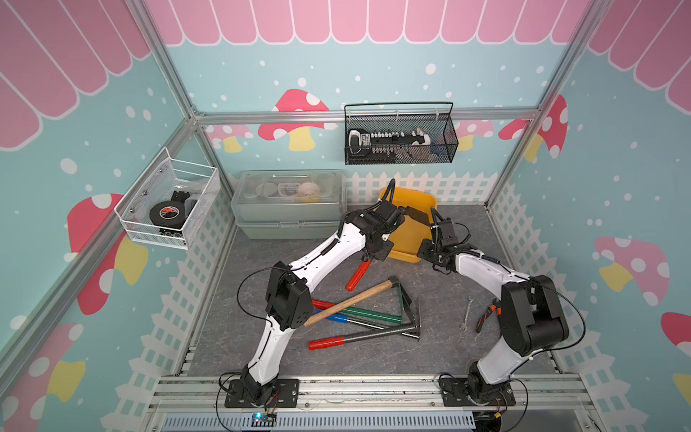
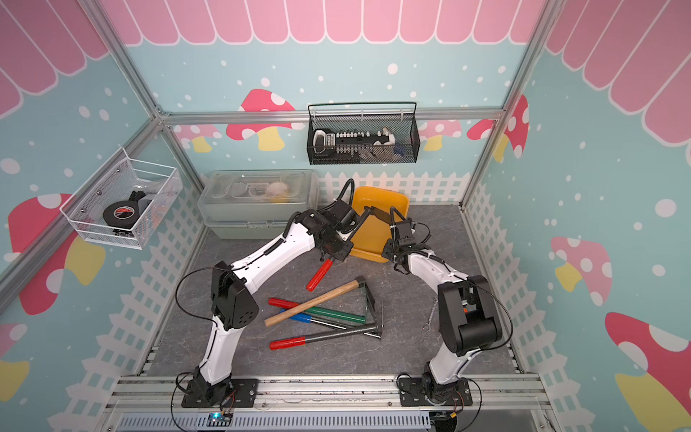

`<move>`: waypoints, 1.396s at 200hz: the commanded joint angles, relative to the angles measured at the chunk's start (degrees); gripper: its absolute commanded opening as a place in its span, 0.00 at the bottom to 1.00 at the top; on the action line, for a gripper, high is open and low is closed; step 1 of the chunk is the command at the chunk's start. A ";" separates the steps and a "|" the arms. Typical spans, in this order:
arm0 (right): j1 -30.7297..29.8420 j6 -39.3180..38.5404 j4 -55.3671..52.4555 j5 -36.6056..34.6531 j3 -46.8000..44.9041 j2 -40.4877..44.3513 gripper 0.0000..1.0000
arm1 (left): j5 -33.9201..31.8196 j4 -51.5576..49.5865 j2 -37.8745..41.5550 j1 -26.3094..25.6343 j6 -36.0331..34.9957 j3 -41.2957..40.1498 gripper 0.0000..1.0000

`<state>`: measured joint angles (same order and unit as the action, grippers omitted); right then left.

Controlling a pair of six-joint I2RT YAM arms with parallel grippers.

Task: Put the small hoe into the storage box
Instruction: Move the storage box to the center of the board.

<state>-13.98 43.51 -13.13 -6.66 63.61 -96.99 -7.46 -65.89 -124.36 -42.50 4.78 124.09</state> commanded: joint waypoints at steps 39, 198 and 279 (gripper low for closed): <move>-0.17 -1.23 -1.40 -2.37 5.43 -6.47 0.42 | -2.09 0.47 2.10 0.31 0.49 -0.73 0.00; -0.17 -5.89 -1.84 -0.02 -0.81 -0.51 0.10 | -1.30 -4.50 1.32 1.53 2.52 2.65 0.00; -0.17 -4.87 -1.28 2.09 -7.31 5.54 0.16 | 1.38 -7.73 -4.32 2.92 9.76 10.37 0.00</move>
<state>-14.20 38.81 -13.98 -4.91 57.80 -93.65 -7.42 -73.08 -127.44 -40.36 9.98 130.80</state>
